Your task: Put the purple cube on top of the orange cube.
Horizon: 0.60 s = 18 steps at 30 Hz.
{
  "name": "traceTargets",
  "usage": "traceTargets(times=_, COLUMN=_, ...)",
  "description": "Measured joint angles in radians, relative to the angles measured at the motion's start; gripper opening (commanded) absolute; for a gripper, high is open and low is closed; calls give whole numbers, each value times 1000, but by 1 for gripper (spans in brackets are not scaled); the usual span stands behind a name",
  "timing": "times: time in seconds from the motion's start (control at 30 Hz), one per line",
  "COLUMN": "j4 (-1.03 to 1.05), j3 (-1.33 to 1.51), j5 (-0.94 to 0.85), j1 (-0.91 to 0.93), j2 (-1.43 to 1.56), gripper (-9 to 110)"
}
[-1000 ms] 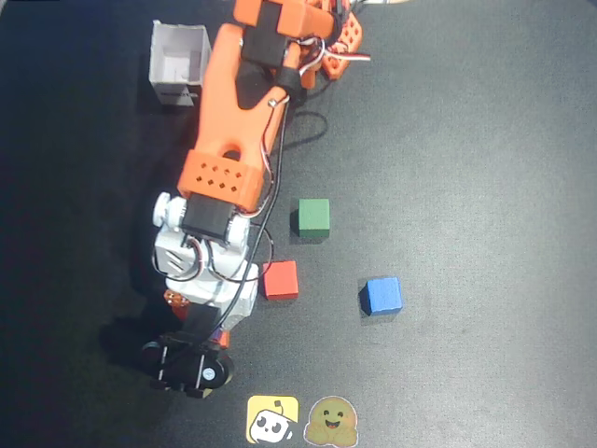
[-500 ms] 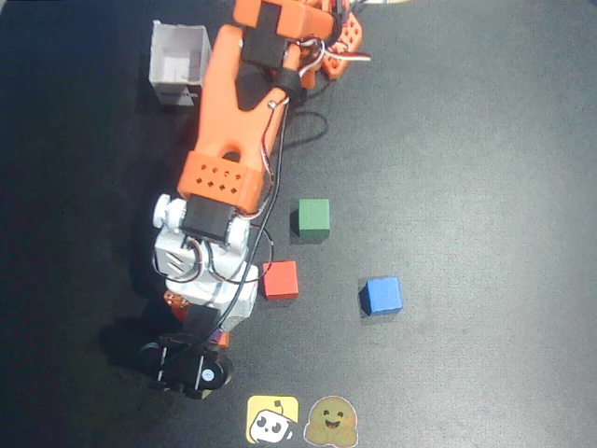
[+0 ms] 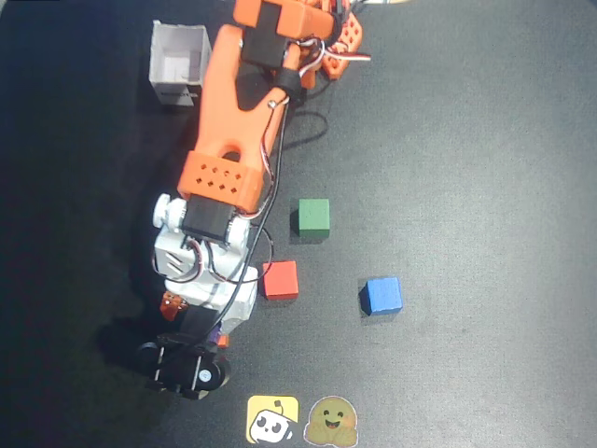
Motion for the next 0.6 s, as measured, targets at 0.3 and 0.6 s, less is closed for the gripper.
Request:
traceTargets(times=0.3, j4=-29, j3=149, j5=-11, j1=-2, j2=149, gripper=23)
traceTargets(times=0.6, j4=-149, j3=479, j5=-83, j1=-2, j2=433, gripper=6)
